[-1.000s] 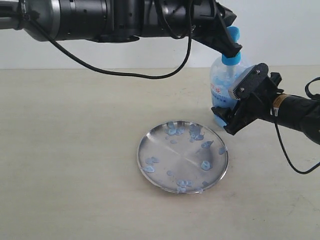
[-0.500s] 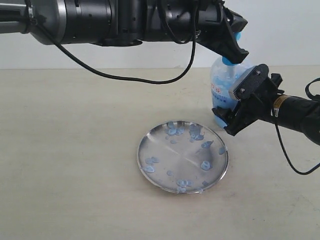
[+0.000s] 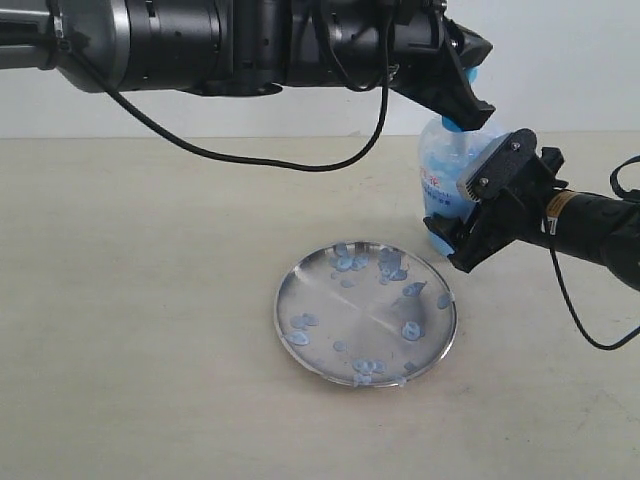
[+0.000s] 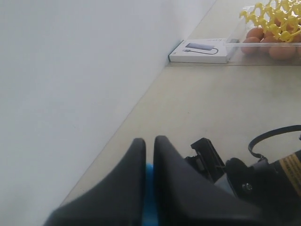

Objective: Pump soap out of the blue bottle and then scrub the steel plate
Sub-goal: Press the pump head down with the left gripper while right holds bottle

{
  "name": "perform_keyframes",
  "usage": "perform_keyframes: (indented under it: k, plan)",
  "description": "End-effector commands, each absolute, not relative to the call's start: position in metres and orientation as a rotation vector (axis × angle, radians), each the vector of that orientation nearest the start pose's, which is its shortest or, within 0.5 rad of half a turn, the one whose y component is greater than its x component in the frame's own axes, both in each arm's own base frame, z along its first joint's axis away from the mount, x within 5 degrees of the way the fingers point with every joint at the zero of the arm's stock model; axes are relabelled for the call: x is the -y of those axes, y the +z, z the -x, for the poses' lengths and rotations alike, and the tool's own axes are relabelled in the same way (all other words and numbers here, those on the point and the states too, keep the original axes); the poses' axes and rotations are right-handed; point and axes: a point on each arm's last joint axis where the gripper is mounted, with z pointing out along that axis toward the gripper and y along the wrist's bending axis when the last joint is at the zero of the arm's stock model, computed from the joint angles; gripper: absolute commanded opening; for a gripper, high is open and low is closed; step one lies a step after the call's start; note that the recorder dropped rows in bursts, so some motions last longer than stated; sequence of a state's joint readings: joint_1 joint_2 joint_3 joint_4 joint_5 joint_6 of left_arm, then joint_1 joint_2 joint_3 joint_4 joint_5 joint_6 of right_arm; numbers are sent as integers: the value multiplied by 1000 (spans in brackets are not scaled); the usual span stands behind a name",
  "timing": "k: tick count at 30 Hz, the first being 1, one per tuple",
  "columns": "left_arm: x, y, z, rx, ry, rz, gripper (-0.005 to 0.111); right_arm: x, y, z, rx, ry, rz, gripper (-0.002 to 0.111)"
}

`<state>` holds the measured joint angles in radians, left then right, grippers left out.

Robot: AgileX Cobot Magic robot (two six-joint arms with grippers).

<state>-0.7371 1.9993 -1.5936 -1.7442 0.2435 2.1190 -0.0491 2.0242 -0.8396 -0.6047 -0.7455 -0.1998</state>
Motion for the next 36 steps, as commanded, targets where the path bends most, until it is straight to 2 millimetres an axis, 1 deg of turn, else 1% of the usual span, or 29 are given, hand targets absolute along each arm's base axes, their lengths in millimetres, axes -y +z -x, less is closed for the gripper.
perform_keyframes:
  k: [1,7,11,22,26,29,34,36]
  plan:
    - [337,260,-337,-1564,-479,-1142,4,-16,96,-364,-1872,-75,904,0]
    - [334,226,-333,-1648,-477,-1184,4,-16,96,-364,-1872,-75,904,0]
    - [335,213,-334,-1673,-479,-1198,4,-16,97,-364,-1865,-73,902,0]
    - [335,214,-335,-1668,-474,-1200,4,-16,97,-364,-1866,-72,899,0]
    - [333,226,-333,-1643,-473,-1190,4,-16,97,-364,-1870,-66,891,0]
    - [330,245,-329,-1608,-474,-1172,4,-16,97,-364,-1870,-66,891,0]
    - [325,288,-315,-1491,-547,-1161,4,-16,97,-364,-1870,-66,891,0]
    - [324,300,-309,-1449,-576,-1163,4,-16,97,-364,-1870,-66,891,0]
